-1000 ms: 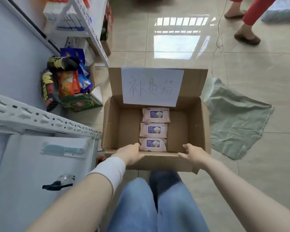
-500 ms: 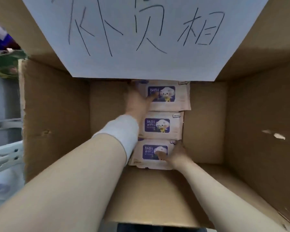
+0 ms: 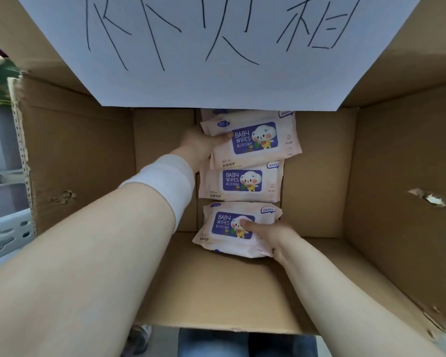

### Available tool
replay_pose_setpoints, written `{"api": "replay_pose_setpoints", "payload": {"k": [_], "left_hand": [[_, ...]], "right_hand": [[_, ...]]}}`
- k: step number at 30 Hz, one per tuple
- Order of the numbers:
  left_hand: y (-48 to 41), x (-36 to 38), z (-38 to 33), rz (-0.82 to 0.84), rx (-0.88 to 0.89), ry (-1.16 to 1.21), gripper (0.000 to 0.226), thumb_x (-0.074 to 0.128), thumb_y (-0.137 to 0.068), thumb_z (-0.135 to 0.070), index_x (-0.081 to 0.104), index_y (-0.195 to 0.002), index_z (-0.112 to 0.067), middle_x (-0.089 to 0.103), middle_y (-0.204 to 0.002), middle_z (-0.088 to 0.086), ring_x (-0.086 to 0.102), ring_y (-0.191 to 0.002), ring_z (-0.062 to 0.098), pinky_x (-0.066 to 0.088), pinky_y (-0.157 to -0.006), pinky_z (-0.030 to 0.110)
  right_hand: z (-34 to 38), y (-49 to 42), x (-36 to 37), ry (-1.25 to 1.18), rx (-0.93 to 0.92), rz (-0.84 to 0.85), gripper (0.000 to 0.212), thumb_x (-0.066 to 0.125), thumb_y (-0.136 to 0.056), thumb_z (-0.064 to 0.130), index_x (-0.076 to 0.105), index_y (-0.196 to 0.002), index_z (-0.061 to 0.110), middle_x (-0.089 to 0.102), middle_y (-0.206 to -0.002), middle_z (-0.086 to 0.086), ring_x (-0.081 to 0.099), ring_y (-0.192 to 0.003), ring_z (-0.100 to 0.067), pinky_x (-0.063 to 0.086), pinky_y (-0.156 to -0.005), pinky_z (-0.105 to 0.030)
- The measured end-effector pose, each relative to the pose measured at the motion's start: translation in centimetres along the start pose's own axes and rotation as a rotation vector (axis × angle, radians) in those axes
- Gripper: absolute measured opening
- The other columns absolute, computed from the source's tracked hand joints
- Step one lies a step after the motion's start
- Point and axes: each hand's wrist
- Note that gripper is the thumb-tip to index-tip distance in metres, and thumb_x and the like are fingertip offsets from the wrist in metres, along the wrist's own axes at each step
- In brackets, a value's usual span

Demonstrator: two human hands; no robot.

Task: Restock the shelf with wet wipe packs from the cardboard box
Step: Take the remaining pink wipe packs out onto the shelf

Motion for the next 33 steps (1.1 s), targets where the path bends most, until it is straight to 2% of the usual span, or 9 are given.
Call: {"api": "replay_pose_setpoints", "payload": {"k": [2, 4, 10, 15, 19, 22, 26, 30, 33], "left_hand": [[0.6, 0.1, 0.2, 0.019, 0.016, 0.029, 0.023, 0.071, -0.08, -0.022, 0.056, -0.096, -0.013, 0.065, -0.105, 0.006, 0.062, -0.082, 0.015, 0.051, -0.061, 0.021], [1.5, 0.1, 0.6, 0.036, 0.055, 0.103, 0.021, 0.066, -0.084, -0.02, 0.058, -0.102, -0.012, 0.065, -0.109, 0.009, 0.064, -0.091, 0.019, 0.053, -0.069, 0.027], [7.0, -1.1, 2.0, 0.016, 0.051, 0.298, 0.013, 0.053, -0.093, -0.023, 0.056, -0.105, -0.021, 0.065, -0.108, 0.002, 0.064, -0.095, 0.019, 0.054, -0.074, 0.033], [13.3, -4.7, 4.0, -0.076, 0.116, 0.44, 0.015, 0.049, -0.095, -0.022, 0.058, -0.107, -0.024, 0.067, -0.108, 0.0, 0.066, -0.096, 0.014, 0.055, -0.082, 0.035], [19.8, -8.1, 5.8, -0.061, 0.152, 0.642, 0.027, 0.053, -0.093, -0.02, 0.052, -0.119, -0.021, 0.067, -0.111, 0.001, 0.068, -0.097, 0.014, 0.057, -0.078, 0.032], [25.3, -10.8, 6.8, -0.019, 0.184, 0.693, 0.025, 0.053, -0.092, -0.021, 0.054, -0.117, -0.022, 0.067, -0.114, 0.003, 0.068, -0.099, 0.016, 0.057, -0.077, 0.034], [34.4, -13.6, 8.3, -0.017, 0.235, 0.726, 0.025, 0.06, -0.083, -0.03, 0.061, -0.107, -0.023, 0.073, -0.1, 0.001, 0.069, -0.093, 0.021, 0.058, -0.076, 0.044], [44.9, -14.3, 11.0, -0.062, 0.381, 0.88, 0.046, 0.064, -0.072, -0.038, 0.06, -0.113, -0.018, 0.072, -0.102, 0.003, 0.066, -0.097, 0.025, 0.058, -0.076, 0.043], [53.3, -14.7, 12.7, -0.033, 0.539, 1.018, 0.085, 0.082, -0.05, -0.045, 0.055, -0.124, -0.013, 0.067, -0.114, 0.009, 0.065, -0.1, 0.025, 0.059, -0.073, 0.04]], "right_hand": [[-0.3, 1.0, -0.6, -0.109, -0.011, 0.037, 0.033, 0.081, -0.068, 0.017, 0.063, -0.094, 0.008, 0.071, -0.099, -0.014, 0.067, -0.074, -0.022, 0.054, -0.064, -0.031], [-0.8, 2.0, -1.5, -0.143, -0.042, 0.03, 0.033, 0.082, -0.066, 0.012, 0.063, -0.092, 0.007, 0.071, -0.095, -0.015, 0.069, -0.072, -0.024, 0.056, -0.058, -0.031], [-2.2, 6.0, -6.0, -0.166, -0.083, -0.037, 0.034, 0.084, -0.064, 0.019, 0.063, -0.089, 0.009, 0.073, -0.073, -0.009, 0.07, -0.051, -0.017, 0.052, -0.041, -0.023], [-3.7, 10.9, -9.6, -0.214, -0.131, 0.015, 0.045, 0.082, -0.061, 0.016, 0.065, -0.1, 0.004, 0.075, -0.078, -0.011, 0.073, -0.066, -0.021, 0.056, -0.05, -0.026], [-5.2, 15.6, -11.1, -0.187, -0.26, 0.096, 0.066, 0.082, -0.05, 0.028, 0.064, -0.109, 0.005, 0.074, -0.097, -0.014, 0.072, -0.084, -0.027, 0.059, -0.07, -0.035], [-6.4, 19.5, -11.6, -0.109, -0.395, 0.136, 0.069, 0.084, -0.053, 0.039, 0.064, -0.112, 0.012, 0.071, -0.107, -0.011, 0.068, -0.096, -0.031, 0.048, -0.091, -0.048], [-9.0, 24.7, -11.5, -0.048, -0.581, 0.238, 0.066, 0.081, -0.056, 0.034, 0.062, -0.115, 0.012, 0.071, -0.11, -0.01, 0.069, -0.096, -0.026, 0.058, -0.079, -0.037], [-11.9, 30.3, -11.3, 0.12, -0.733, 0.323, 0.065, 0.08, -0.057, 0.035, 0.061, -0.115, 0.015, 0.07, -0.111, -0.01, 0.068, -0.099, -0.028, 0.056, -0.083, -0.042], [-13.3, 35.5, -10.8, 0.268, -0.821, 0.39, 0.066, 0.082, -0.055, 0.039, 0.062, -0.114, 0.018, 0.071, -0.109, -0.008, 0.069, -0.098, -0.026, 0.058, -0.076, -0.039]]}}
Point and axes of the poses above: each hand's wrist, its own y-axis away from the middle knuckle, its own x-axis out of the palm, z = x × y
